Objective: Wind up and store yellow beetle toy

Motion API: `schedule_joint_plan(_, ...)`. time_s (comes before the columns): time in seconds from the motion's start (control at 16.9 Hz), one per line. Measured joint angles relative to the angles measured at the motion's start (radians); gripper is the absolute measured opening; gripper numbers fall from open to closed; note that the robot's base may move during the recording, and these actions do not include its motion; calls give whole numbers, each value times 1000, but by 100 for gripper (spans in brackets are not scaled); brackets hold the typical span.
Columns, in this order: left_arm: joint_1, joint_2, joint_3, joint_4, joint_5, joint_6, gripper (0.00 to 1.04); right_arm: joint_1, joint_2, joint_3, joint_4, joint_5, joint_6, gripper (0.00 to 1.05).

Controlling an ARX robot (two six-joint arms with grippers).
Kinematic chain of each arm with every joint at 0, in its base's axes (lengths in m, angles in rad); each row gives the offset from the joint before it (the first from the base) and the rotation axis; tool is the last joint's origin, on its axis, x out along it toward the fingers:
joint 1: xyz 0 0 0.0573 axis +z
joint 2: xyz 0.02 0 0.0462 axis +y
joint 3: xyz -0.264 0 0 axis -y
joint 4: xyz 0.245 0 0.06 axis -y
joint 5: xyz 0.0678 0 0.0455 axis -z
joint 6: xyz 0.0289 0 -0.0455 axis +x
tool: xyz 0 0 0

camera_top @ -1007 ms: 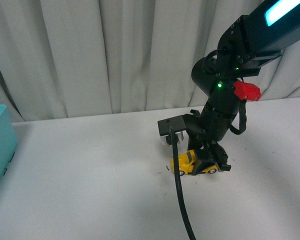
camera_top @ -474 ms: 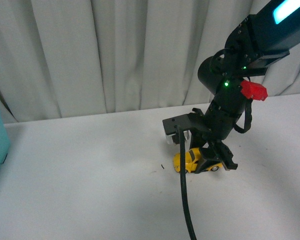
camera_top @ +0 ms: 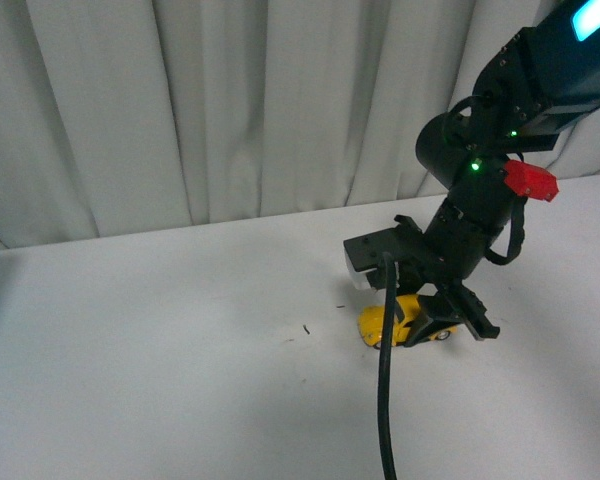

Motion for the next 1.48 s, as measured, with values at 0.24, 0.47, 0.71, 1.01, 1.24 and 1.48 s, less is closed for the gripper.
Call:
schedule_joint_plan(0.24,0,0,0,0,0,0,98,-47,-18,-35,-2,-9,-55,43)
schedule_joint_plan(0.47,0,0,0,0,0,0,98,-98,-40,-75,-2,-8,-104,43)
schedule_joint_plan(0.71,0,0,0,0,0,0,98,-142,-62,-110,-13,-4,-149,43)
schedule_joint_plan(1.01,0,0,0,0,0,0,98,-190,-79,-140,-21,13,-184,43)
schedule_joint_plan(1.24,0,0,0,0,0,0,98,-193,-82,-143,-22,14,-196,43)
schedule_joint_plan(1.48,0,0,0,0,0,0,98,-187,-78,-135,-39,23,-203,75)
